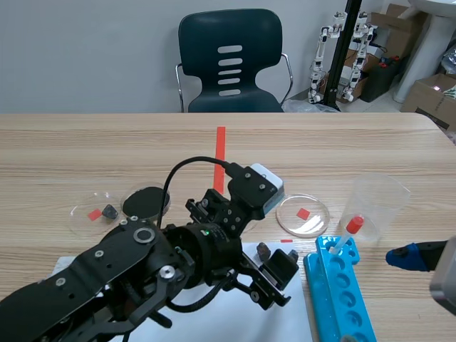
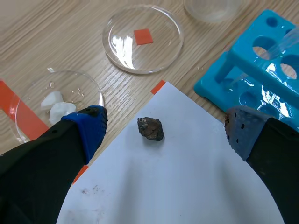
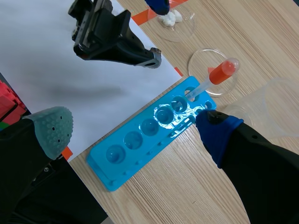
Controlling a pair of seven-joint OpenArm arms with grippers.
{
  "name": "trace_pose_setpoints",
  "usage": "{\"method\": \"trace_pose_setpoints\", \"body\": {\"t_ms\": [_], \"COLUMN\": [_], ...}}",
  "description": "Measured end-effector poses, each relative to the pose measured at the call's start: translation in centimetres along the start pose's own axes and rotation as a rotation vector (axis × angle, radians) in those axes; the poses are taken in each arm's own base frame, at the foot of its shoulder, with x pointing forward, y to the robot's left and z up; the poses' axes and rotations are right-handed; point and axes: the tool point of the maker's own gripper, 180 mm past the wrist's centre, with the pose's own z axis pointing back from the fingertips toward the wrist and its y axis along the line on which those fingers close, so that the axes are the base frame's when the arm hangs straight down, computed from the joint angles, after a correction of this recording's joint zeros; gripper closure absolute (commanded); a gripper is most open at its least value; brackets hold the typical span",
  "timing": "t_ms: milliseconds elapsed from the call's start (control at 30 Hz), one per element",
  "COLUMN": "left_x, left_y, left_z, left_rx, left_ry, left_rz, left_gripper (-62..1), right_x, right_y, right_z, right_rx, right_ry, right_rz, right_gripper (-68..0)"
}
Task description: Put the right mineral back
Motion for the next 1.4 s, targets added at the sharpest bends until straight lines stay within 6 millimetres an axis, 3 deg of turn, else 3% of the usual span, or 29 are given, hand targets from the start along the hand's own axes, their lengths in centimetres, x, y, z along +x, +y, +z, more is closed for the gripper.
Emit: {"method": "trace_pose_setpoints", "body": {"t_ms": [333, 1400], "left_x": [-0.1, -0.3], "left_y": [1.7, 1.5], "left_z": [2.1, 2.1], "left_rx": [0.055, 0.052], "left_ry": [-0.016, -0.011], "left_rz": [0.019, 0.024], "left_gripper": [-52.7, -52.7], "right_x": [0.0, 0.0], "right_y": [0.0, 0.0], "right_z": [0.0, 0.0], "right_rx": [0.0, 0.0], "right_ry": [0.0, 0.0], "right_rz": [0.0, 0.0], "right_gripper": [-54.7, -54.7]}}
